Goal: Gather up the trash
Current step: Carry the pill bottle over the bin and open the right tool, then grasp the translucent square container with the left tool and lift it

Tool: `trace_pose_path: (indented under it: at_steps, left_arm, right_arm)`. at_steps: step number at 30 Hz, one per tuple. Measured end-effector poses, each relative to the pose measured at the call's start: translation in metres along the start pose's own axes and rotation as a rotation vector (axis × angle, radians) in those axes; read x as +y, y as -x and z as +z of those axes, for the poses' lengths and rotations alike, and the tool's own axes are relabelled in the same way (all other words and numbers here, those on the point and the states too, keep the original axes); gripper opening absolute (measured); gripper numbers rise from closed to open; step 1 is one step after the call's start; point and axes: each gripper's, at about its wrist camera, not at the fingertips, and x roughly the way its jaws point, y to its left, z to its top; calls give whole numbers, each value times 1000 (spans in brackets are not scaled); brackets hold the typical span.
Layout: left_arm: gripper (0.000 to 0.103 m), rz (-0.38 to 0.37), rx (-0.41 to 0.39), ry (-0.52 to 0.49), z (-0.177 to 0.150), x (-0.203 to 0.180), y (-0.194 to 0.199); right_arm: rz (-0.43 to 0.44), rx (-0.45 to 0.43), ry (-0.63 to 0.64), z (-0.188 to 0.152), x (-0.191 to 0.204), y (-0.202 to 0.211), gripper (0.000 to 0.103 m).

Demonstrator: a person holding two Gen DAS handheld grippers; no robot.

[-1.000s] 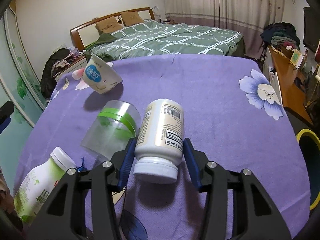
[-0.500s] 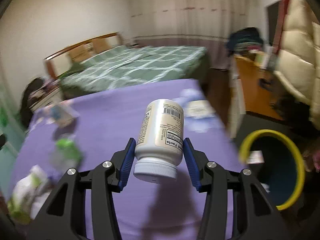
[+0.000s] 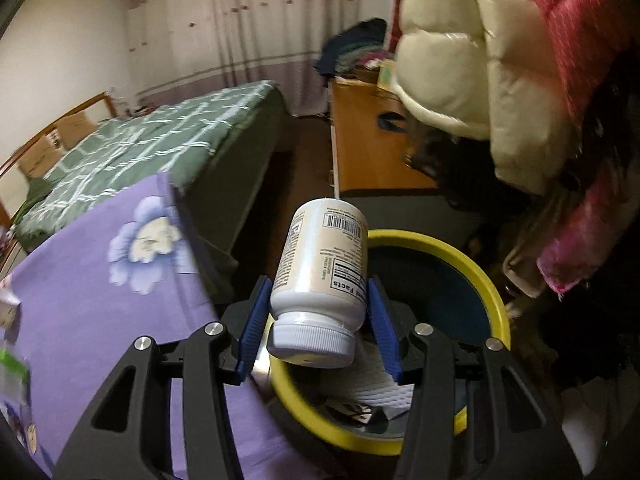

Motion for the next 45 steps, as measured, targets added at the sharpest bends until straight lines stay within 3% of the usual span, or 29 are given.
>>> trace_pose_path:
  at_steps: [2, 4, 16, 22, 37, 45]
  left_arm:
    - [92, 0, -1, 1, 0, 0, 0]
    - [92, 0, -1, 1, 0, 0, 1]
    - [92, -38, 18, -12, -4, -2, -3]
    - [92, -51, 42, -7, -8, -2, 11]
    - [91, -161, 204, -165, -77, -29, 68]
    - [75, -149, 263, -215, -97, -26, 66]
  right_arm:
    - [-33, 12, -26, 1, -4, -9, 49]
    - [-55, 18, -48, 0, -7, -12, 58]
    - [-16, -143, 63, -9, 35, 18, 61]
    - [-6, -140, 74, -7, 38, 18, 62]
    - [41, -154, 100, -10, 44, 23, 62]
    - [57, -150, 99, -10, 44, 22, 62]
